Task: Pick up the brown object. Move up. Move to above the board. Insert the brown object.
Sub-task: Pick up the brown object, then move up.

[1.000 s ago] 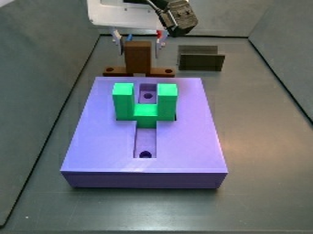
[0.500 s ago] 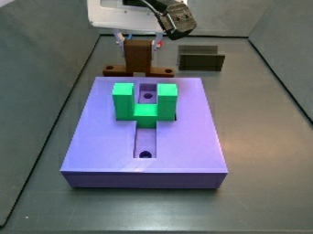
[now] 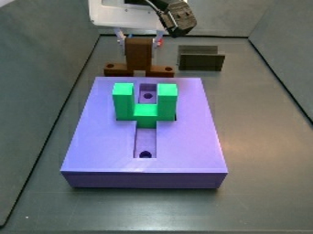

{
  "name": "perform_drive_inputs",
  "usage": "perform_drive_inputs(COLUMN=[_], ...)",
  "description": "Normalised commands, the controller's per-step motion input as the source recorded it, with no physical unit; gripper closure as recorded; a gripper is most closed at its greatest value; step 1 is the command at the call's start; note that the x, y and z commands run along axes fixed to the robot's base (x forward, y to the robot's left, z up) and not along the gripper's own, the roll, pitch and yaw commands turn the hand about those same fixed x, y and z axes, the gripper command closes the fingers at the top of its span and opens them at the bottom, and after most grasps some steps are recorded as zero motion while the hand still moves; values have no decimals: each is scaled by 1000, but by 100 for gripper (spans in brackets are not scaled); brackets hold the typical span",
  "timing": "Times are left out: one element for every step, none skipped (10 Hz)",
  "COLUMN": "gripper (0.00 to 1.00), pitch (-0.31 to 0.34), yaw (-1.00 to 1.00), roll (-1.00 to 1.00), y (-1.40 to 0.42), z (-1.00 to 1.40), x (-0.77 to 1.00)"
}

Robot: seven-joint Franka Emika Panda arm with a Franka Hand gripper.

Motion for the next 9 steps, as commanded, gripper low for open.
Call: perform_drive_inputs(gripper=[100,100,100,100,100,100,100,100,100], pitch=[0,0,0,0,0,0,0,0,0], yaw=[0,0,0,0,0,0,0,0,0], roll=[0,0,0,0,0,0,0,0,0], y=[0,0,0,0,0,0,0,0,0], z=[0,0,0,0,0,0,0,0,833], x=[0,0,0,0,0,0,0,0,0])
